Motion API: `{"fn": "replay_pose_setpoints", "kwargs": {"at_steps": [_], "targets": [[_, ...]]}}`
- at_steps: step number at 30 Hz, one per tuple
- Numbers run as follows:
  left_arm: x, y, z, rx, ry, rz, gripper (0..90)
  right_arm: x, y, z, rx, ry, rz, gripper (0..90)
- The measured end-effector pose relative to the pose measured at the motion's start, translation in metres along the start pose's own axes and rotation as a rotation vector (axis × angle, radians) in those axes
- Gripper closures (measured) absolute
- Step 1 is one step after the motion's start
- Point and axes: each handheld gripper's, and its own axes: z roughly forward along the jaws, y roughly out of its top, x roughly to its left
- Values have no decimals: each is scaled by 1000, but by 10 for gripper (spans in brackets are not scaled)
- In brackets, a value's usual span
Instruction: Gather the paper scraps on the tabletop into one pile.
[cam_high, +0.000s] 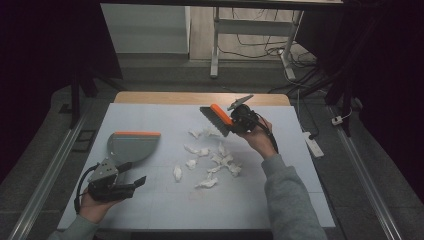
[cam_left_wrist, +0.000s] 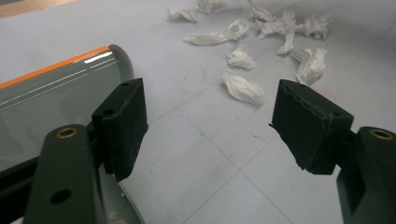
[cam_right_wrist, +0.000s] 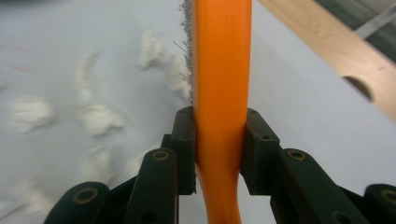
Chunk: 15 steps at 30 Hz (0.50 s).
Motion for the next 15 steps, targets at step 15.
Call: {"fn": "replay_pose_setpoints", "kwargs": {"at_steps": [15], "targets": [[6,-3,-2,1,12,-35,275,8,40,52,144,-43,-298,693]]}}
